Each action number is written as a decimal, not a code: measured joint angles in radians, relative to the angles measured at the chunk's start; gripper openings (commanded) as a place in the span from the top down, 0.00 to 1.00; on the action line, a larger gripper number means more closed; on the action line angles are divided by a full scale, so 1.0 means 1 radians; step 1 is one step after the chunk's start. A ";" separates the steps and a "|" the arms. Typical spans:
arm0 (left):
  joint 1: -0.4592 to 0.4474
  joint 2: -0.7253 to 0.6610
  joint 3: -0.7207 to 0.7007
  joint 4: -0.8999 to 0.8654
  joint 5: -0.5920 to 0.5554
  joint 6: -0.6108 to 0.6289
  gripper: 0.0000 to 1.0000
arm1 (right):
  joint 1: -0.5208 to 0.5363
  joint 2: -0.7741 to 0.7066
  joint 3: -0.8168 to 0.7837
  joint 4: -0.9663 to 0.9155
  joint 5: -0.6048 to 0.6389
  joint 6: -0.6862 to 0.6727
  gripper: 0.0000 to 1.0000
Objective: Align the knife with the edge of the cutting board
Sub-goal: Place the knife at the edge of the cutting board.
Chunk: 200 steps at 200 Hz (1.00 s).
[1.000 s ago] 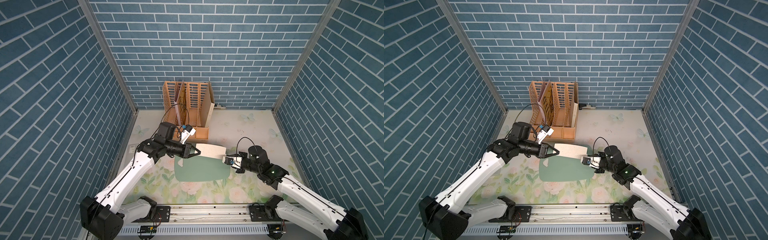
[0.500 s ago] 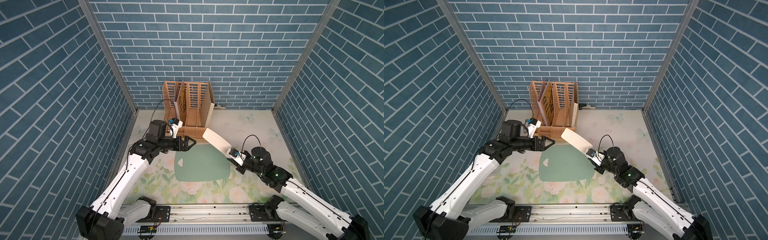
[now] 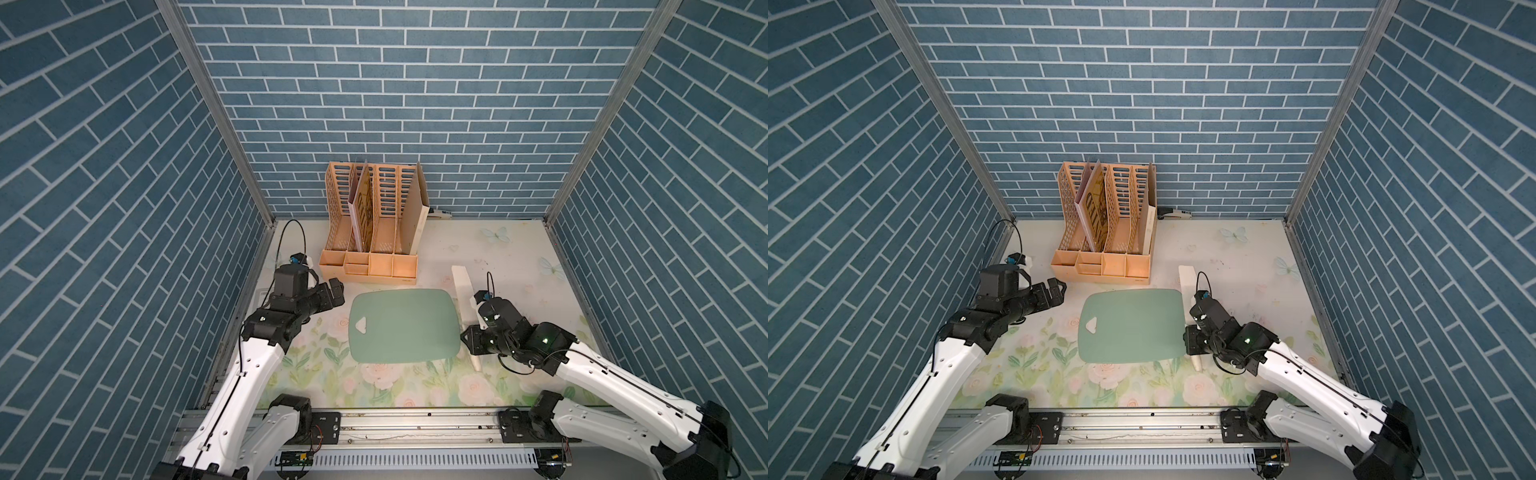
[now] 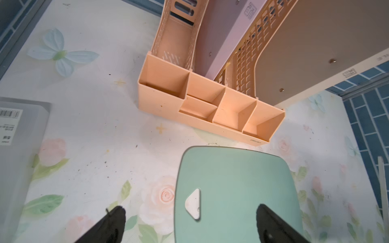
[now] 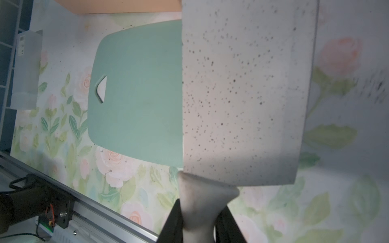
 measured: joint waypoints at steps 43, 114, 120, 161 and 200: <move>0.000 -0.036 -0.026 0.017 -0.007 0.017 0.00 | 0.184 0.224 -0.011 0.006 0.056 0.228 1.00; 0.000 -0.106 -0.051 0.033 -0.026 0.013 0.00 | 0.299 0.389 -0.011 0.061 0.140 0.387 1.00; 0.000 -0.113 -0.051 0.033 -0.027 0.013 0.00 | 0.301 0.404 -0.011 0.061 0.144 0.391 1.00; 0.000 -0.175 -0.061 0.042 -0.036 0.010 0.00 | 0.309 0.458 0.026 0.043 0.176 0.421 1.00; 0.000 -0.192 -0.061 0.048 -0.059 -0.001 0.00 | 0.317 0.451 0.032 0.048 0.209 0.441 1.00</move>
